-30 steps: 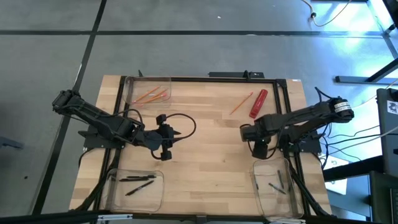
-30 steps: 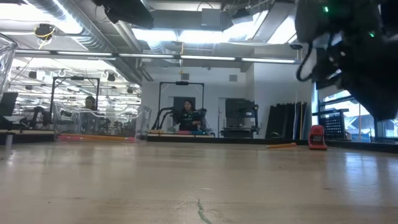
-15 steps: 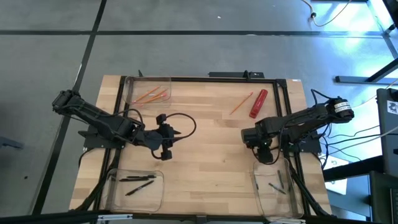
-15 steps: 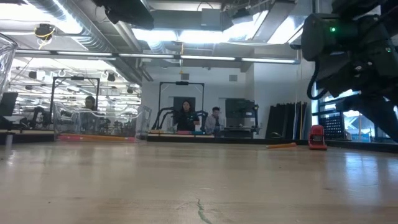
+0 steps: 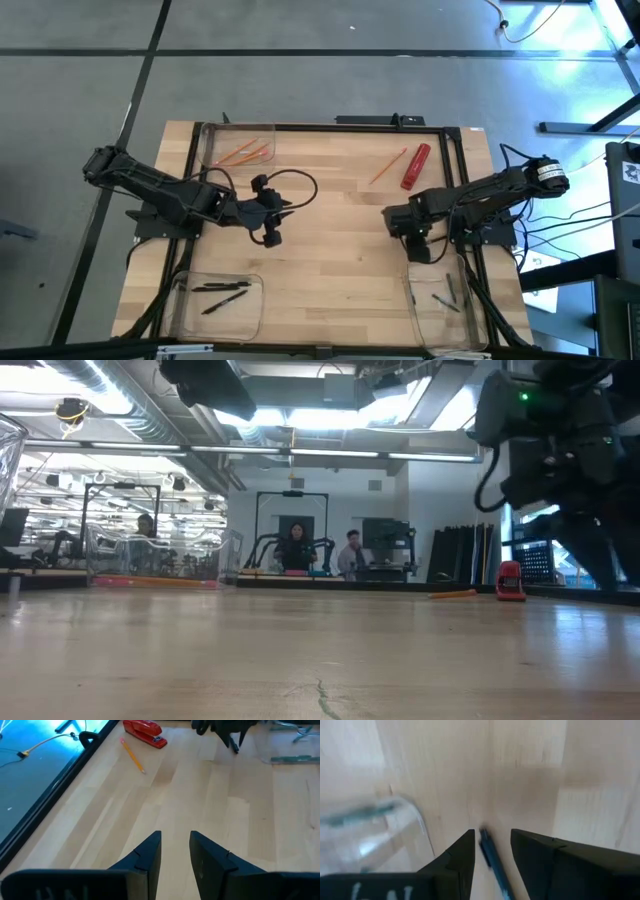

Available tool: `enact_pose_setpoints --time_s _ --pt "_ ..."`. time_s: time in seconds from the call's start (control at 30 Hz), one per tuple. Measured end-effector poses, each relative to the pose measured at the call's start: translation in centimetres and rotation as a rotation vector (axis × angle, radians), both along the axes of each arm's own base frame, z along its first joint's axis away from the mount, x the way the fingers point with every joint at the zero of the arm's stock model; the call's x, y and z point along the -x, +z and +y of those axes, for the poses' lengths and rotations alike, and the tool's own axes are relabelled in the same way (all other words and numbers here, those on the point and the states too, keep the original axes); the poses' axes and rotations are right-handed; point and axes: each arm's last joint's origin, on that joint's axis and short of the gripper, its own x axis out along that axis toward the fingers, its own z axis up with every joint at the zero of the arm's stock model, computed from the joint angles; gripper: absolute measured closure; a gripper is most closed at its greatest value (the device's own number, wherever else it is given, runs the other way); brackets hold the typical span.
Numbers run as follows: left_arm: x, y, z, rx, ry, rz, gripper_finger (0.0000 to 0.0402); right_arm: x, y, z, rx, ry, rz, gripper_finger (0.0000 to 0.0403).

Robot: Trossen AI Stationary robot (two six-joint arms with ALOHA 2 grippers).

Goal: Sort crayons/erasers/pens/pencils in bins
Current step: Put the black pen into the bottom left transparent bin

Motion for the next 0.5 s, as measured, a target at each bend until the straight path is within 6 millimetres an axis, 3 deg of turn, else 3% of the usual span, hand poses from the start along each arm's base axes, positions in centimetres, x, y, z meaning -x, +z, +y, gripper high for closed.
enact_pose_setpoints --time_s 0.3,0.5 --pt "0.0 0.0 0.0 0.0 -0.002 0.001 0.0306 0.7 -1.6 0.0 -0.041 -0.126 0.018 0.0274" --pt "0.0 0.0 0.0 -0.006 -0.007 0.004 0.0306 0.5 -1.5 0.0 -0.046 -0.072 -0.007 0.0274"
